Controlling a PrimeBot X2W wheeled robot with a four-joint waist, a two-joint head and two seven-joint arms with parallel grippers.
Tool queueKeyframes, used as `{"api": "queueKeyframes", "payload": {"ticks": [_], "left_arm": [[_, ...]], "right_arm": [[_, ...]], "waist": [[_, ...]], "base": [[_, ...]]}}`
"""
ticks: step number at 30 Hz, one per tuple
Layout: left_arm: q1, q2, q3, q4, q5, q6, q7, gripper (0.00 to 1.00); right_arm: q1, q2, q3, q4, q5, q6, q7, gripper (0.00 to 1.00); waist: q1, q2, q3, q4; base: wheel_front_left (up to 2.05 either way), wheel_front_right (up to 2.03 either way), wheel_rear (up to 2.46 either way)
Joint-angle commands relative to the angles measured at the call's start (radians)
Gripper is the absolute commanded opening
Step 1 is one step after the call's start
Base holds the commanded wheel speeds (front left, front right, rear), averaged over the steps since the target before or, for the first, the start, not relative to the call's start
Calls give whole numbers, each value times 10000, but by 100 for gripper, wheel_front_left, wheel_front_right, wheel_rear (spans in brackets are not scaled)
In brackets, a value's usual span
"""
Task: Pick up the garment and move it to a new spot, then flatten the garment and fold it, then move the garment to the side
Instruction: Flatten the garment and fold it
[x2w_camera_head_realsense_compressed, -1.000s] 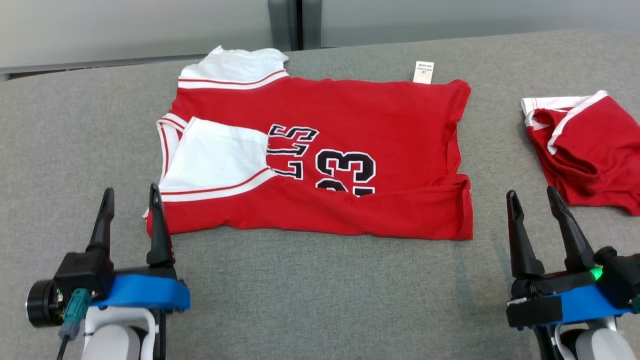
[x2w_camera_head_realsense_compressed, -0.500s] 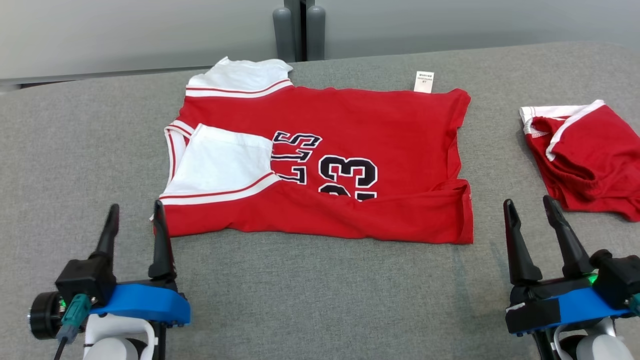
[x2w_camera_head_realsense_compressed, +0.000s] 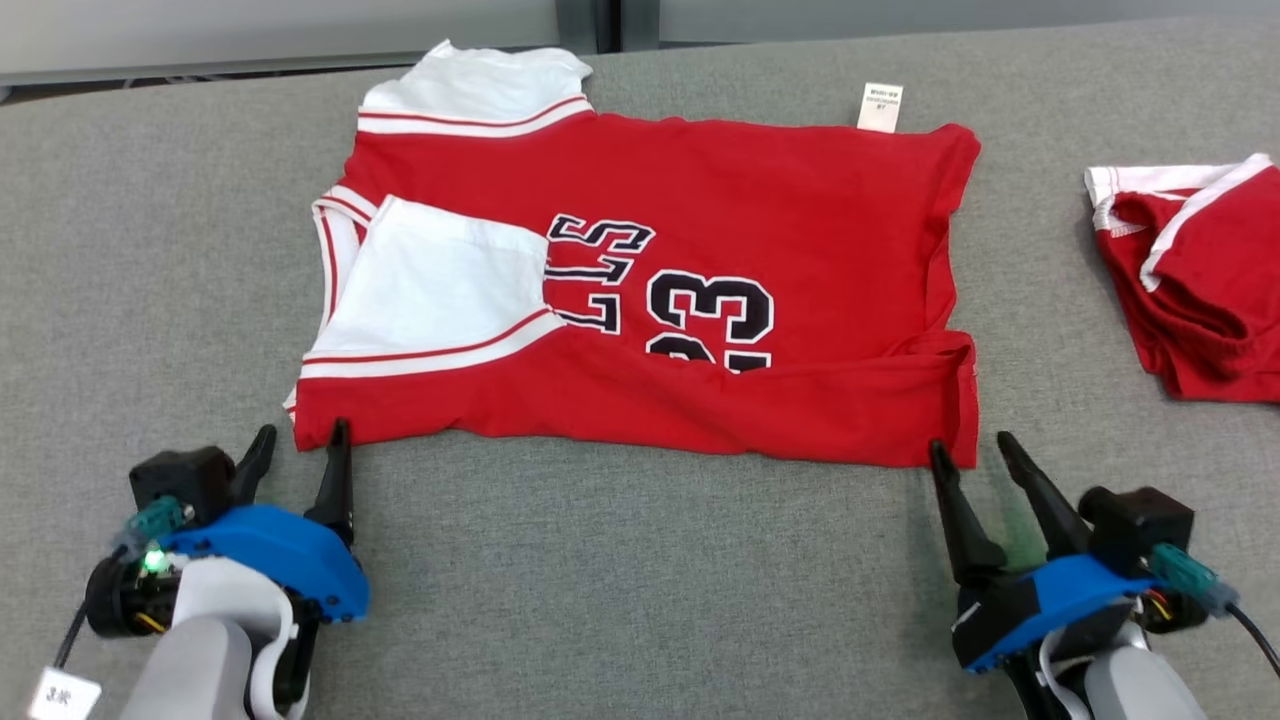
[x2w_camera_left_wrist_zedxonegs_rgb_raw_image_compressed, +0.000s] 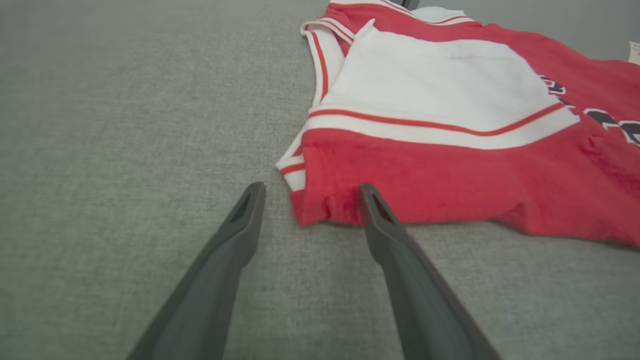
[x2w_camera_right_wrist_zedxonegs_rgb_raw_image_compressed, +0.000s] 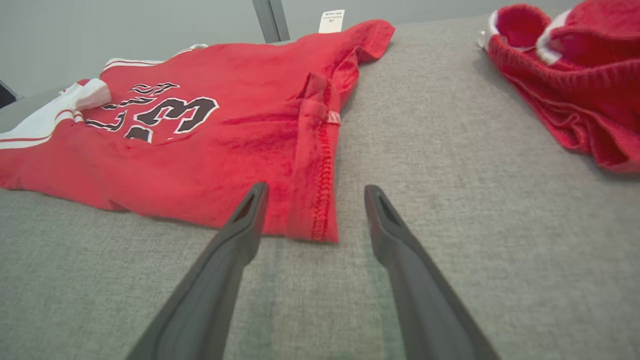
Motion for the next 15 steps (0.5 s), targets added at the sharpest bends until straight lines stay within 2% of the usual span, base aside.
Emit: {"api": "queueKeyframes", "payload": {"ticks": [1,7,9,10,11,12,13,15], "left_arm": [[-399,127,-6,252,-53,-136,53,100],[-1209,133,-353,1534,-542,-659,899,100],[-1385,97,-498,1859,-849,-804,1279,100],[-1459,68,-576,1964,-1034,-853,1428,78],[-1459,68,-576,1964,-1034,-853,1428,78],[-1503,39,-651,2008,-1186,-910,1517,16],[-1554,59,-746,2037,-1287,-933,1597,0],[-1563,71,-884,1929,-1576,-963,1551,0]], "right_arm": [[-309,-92,119,248,101,1,66,100],[-1007,-203,460,1114,444,1,439,100],[-1141,-191,547,1329,576,1,603,47],[-1178,-208,592,1420,626,1,668,29],[-1178,-208,592,1420,626,1,668,29],[-1198,-203,615,1477,692,1,688,0],[-1210,-198,647,1507,716,1,698,0],[-1214,-215,676,1519,762,1,688,0]], "waist": [[-1,0,118,29],[-1,0,336,55],[-1,0,386,47],[-1,0,404,39],[-1,0,404,39],[-1,0,419,31],[-1,0,427,24],[-1,0,419,8]], "base": [[0,0,0],[0,0,0],[0,0,0],[0,0,0],[0,0,0],[0,0,0],[0,0,0],[0,0,0]]}}
